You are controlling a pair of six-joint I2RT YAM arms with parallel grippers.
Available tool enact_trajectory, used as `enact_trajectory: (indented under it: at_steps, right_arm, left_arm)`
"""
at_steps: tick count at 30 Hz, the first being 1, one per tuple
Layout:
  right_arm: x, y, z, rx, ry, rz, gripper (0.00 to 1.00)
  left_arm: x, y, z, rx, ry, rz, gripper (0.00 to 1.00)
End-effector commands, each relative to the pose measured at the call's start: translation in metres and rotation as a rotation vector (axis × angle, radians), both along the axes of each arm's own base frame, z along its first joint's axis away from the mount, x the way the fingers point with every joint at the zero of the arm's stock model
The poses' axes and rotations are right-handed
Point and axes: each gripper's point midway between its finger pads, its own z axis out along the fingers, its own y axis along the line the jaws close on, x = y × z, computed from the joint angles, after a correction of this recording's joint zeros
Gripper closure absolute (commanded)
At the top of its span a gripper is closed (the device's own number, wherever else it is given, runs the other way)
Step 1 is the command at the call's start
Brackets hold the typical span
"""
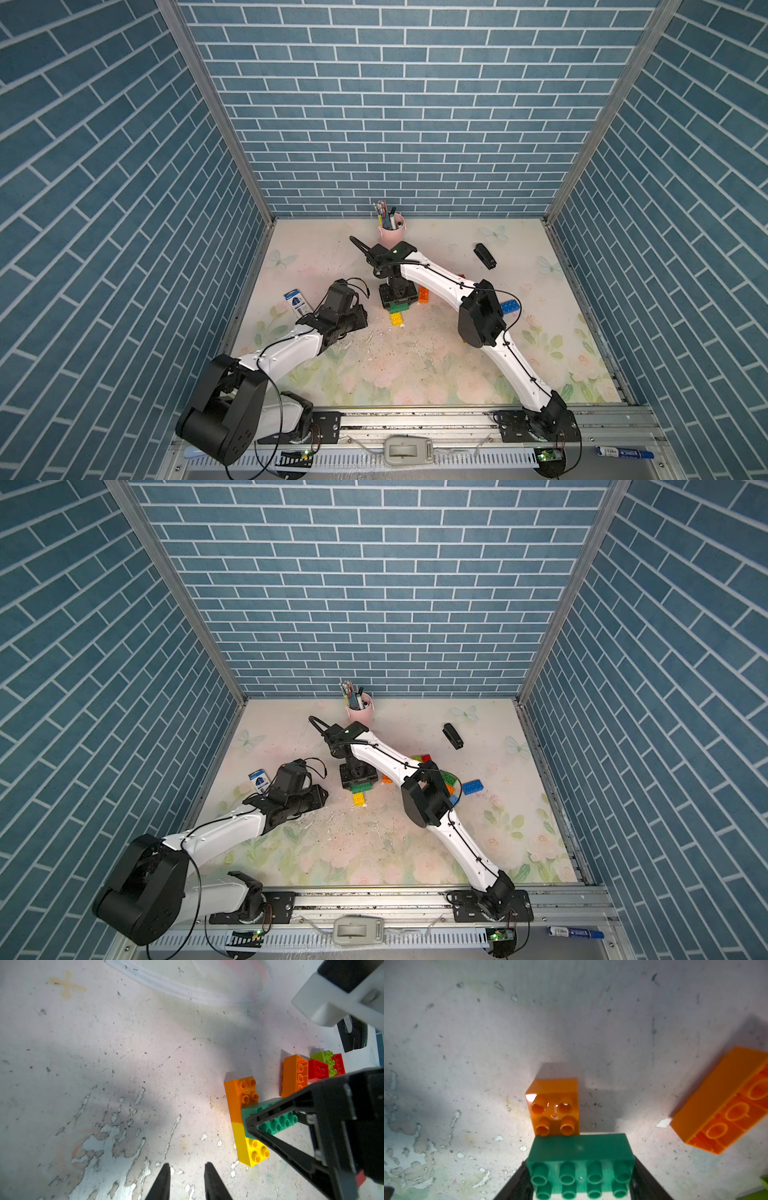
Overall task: Assemble a rectangle with lego
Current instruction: Assemble the lego brick with the lego brick.
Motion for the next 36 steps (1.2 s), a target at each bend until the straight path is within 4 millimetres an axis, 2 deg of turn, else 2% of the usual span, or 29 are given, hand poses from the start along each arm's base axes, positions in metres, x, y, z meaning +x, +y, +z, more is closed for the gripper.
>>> enact_trajectory:
  at_steps: [1,4,11,16,21,25,30,36]
  right_arm:
    - [-0.002,-0.034,-0.079,-0.188,0.073,-0.005,0.75]
    - [0.006,-0.027,-0.064,-0.155,0.040,-0.003,0.63]
    - [0.016,-0.021,-0.043,-0.106,0.002,-0.003,0.48]
    - [0.017,-0.017,-0.039,-0.089,-0.006,0.001,0.36]
    - [0.017,-0.016,-0.039,-0.084,-0.002,0.006,0.30]
    - [0.017,-0.015,-0.038,-0.079,-0.003,0.010,0.21]
    - [0.015,-0.017,-0.041,-0.087,0.017,0.007,0.24]
    - [0.015,-0.015,-0.033,-0.070,0.001,0.018,0.24]
  left_arm:
    - [-0.002,0.003,0.000,0.020,-0.003,-0.003,0.69]
    - [-0.001,0.002,0.002,0.019,-0.007,-0.006,0.69]
    - [0.000,0.001,0.005,0.015,-0.012,-0.006,0.69]
    - [0.000,0.002,0.006,0.018,-0.016,-0.006,0.69]
    - [-0.001,0.002,0.007,0.018,-0.015,-0.007,0.69]
    - [0.000,0.002,0.009,0.018,-0.021,-0.009,0.69]
    - [-0.001,0.002,0.009,0.019,-0.021,-0.008,0.69]
    - [0.000,0.002,0.011,0.018,-0.028,-0.009,0.69]
